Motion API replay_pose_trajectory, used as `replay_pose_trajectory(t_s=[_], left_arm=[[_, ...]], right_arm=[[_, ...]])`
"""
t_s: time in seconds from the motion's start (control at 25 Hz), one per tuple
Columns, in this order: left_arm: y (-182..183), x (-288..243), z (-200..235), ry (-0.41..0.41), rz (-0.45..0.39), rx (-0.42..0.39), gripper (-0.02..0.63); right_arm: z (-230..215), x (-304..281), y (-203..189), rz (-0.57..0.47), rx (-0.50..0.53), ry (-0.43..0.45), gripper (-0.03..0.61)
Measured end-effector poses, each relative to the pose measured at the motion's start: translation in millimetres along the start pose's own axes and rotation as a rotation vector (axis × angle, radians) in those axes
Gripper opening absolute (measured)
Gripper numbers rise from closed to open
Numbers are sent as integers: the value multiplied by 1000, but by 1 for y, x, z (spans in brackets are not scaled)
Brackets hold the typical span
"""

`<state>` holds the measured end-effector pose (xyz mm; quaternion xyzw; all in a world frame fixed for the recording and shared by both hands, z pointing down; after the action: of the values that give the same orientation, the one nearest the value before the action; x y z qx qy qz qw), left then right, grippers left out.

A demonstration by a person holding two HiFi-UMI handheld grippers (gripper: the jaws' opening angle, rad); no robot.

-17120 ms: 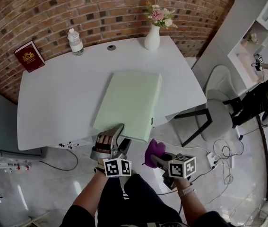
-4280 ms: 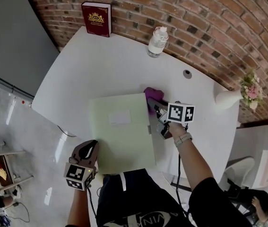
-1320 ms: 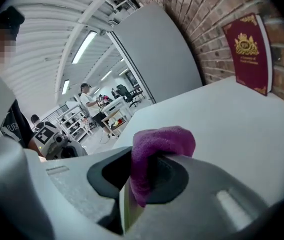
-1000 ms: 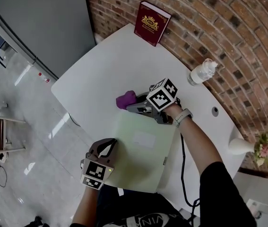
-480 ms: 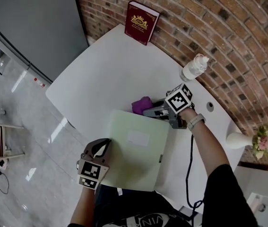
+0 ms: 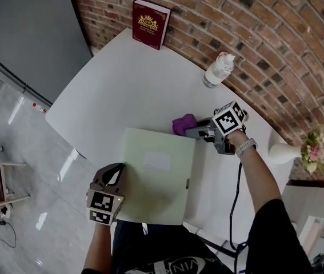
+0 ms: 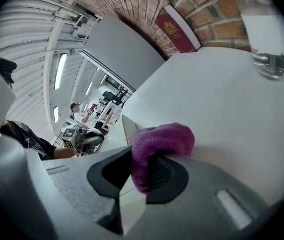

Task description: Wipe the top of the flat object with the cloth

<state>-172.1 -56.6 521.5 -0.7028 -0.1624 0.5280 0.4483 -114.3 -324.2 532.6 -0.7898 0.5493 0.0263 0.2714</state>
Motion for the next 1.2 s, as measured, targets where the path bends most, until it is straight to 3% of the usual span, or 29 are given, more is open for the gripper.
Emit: replay_pose_trajectory(t_s=[0.16,0.4,0.56,0.68,0.92,1.2], left_arm=[[-1,-1,1,-17,-12,7,21],[-2,3,9,-62,-39,109,21],[8,15,21,-52,-97,103,21],[22,26,29,-64,-146,82,21],[68,59,38,-112,-305,62,21],[106,105,43,-144,-432,62,21]], right_arm=[[-1,21,-14,-78,-5,-88,61],[12,59,-37,-275,17,-311,62],[54,75,-47,-478,89,-415,61],[90,76,-61,-571,154,-494,62],[176,54,-72,-697,328,-629,62],[262,17,-86,-761,494,-799,62]])
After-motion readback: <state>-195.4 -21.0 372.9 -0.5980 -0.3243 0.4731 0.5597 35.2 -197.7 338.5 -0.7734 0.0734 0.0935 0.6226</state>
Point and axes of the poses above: the fingertips, and each gripper's own axes: x backward along the fingers, z to its left, y out of its top, the point moved 3 cm from there along x, backward along the fingers, and after that the axes turned 14 degrees about y, right-handed, at the moved point
